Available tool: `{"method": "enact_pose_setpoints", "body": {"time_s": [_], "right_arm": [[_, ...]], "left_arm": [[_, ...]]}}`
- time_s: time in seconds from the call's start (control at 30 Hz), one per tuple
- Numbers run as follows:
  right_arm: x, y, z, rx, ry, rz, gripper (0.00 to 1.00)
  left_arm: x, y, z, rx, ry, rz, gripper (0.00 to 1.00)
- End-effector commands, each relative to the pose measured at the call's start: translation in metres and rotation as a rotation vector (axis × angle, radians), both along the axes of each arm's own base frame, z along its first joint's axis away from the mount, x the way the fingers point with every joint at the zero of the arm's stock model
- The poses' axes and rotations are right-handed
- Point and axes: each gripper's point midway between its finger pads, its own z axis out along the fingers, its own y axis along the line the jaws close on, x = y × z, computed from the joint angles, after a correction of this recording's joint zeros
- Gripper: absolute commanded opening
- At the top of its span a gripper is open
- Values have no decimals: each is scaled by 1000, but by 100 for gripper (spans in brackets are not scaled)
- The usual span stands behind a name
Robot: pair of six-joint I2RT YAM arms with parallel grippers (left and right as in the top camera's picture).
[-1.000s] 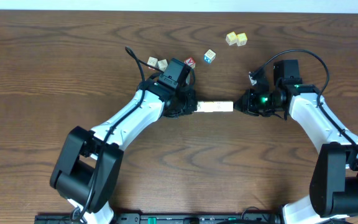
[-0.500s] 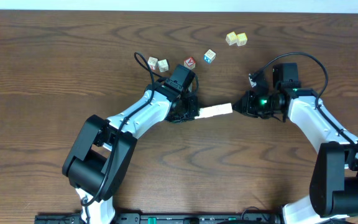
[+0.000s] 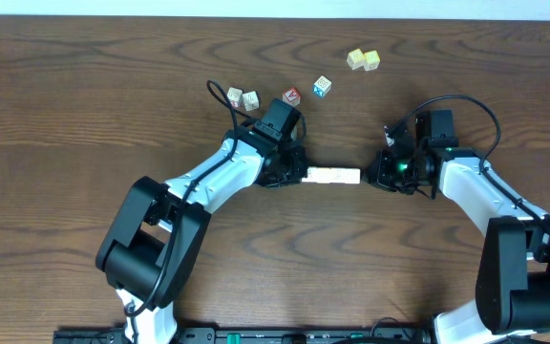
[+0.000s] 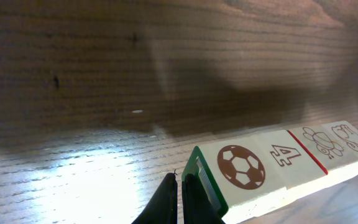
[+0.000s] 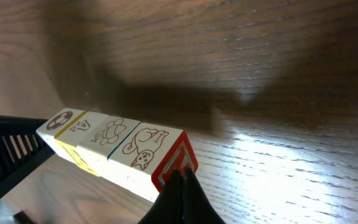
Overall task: Lift 4 blocks
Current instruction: 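Lower the four-block row onto the table with both grippers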
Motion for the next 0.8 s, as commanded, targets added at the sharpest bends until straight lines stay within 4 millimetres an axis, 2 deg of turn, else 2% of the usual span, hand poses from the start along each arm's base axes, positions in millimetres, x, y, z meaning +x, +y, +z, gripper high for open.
{"method": "enact_pose_setpoints", "body": {"time_s": [0.0,0.13,0.77], "right_arm": [[-9,34,14,109,-1,75,1],[-9,25,6,52,5,49,1],[-8,33,-1,35,-7,34,2]], "left_arm": [[-19,-36,7,-114,57,-80,7],[-17,-37,7,-118,50,-80,7],[-19,-34,-11,-88,80,-70,7]]}}
